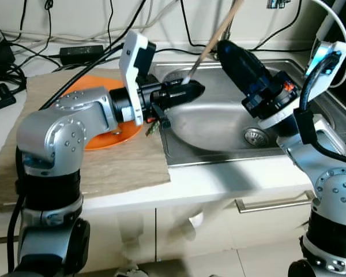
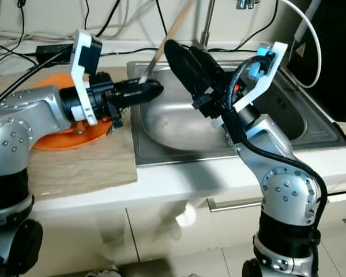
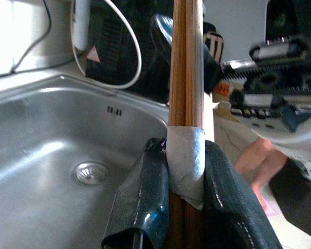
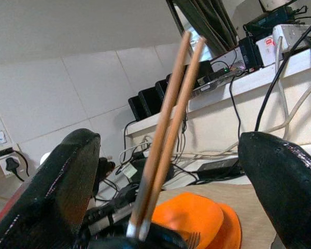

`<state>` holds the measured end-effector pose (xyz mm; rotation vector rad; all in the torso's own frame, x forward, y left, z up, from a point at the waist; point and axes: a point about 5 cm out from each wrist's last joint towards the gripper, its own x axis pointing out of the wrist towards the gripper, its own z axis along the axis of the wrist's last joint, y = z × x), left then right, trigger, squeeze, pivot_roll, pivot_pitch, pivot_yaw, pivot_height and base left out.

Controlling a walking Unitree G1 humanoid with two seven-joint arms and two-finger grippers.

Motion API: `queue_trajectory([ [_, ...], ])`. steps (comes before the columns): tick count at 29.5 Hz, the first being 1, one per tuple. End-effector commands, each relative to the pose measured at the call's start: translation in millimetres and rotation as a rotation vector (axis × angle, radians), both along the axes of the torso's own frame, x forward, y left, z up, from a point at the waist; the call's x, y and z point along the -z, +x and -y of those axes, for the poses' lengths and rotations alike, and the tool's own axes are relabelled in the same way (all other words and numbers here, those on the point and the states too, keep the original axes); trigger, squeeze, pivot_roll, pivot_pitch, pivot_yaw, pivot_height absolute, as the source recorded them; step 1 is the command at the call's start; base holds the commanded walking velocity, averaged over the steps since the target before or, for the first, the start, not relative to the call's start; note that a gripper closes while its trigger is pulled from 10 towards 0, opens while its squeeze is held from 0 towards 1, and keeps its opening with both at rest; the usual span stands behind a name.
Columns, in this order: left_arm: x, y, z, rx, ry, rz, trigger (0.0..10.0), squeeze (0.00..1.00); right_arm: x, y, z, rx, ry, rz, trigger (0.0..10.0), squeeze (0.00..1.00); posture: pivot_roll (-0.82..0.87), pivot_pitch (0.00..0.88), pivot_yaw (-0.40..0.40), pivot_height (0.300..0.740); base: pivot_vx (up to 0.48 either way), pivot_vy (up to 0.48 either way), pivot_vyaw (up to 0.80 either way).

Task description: Kitchen organization

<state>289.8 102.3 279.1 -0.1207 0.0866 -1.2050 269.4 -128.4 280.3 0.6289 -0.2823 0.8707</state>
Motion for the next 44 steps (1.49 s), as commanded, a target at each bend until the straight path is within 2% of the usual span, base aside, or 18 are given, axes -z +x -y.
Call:
queue_trajectory([
  [1,-1,-6.7,3.9,0.053,0.015,0.004,0.0,0.0,1,-0.9,-1.2,-0.021,-0.013,-0.012,9.4,0.0,0.02,0.025,-0.055,0.74,0.0,0.0,0.0],
  [3,-1,-6.7,3.9,0.053,0.015,0.004,0.0,0.0,1,-0.9,-1.2,-0.021,-0.013,-0.012,9.4,0.0,0.02,0.025,-0.055,0.74,0.0,0.0,0.0],
  [4,1,-7.5,4.1,0.057,0.021,-0.004,0.0,0.0,2,-1.5,-1.8,-0.032,-0.017,-0.016,5.4,0.0,0.02,0.024,-0.055,0.74,0.0,0.0,0.0],
  [6,3,-8.9,4.8,0.067,0.036,-0.013,0.0,0.0,4,-3.3,-3.3,-0.06,-0.021,-0.021,0.5,0.0,0.02,0.021,-0.056,0.74,0.0,0.0,0.0],
  [7,3,-9.1,5.0,0.068,0.037,-0.015,0.0,0.0,4,-4.1,-3.8,-0.07,-0.024,-0.021,0.0,0.0,0.02,0.02,-0.056,0.74,0.0,0.0,0.0],
  [19,1,-11.7,6.9,0.101,0.033,-0.011,0.0,0.0,7,-11.5,-5.8,-0.146,-0.009,-0.026,0.0,0.0,0.01,0.007,-0.051,0.74,0.0,0.0,0.0],
  [26,4,-18.9,8.7,0.165,0.058,-0.022,0.0,0.0,9,-13.0,-5.7,-0.16,-0.015,-0.037,0.0,0.0,0.01,0.006,-0.05,0.74,0.0,0.0,0.0],
  [44,4,-18.3,6.5,0.169,0.077,-0.018,0.0,0.0,10,-12.3,-4.3,-0.156,-0.014,-0.038,0.0,0.0,0.02,0.011,-0.046,0.74,0.0,0.0,0.0],
])
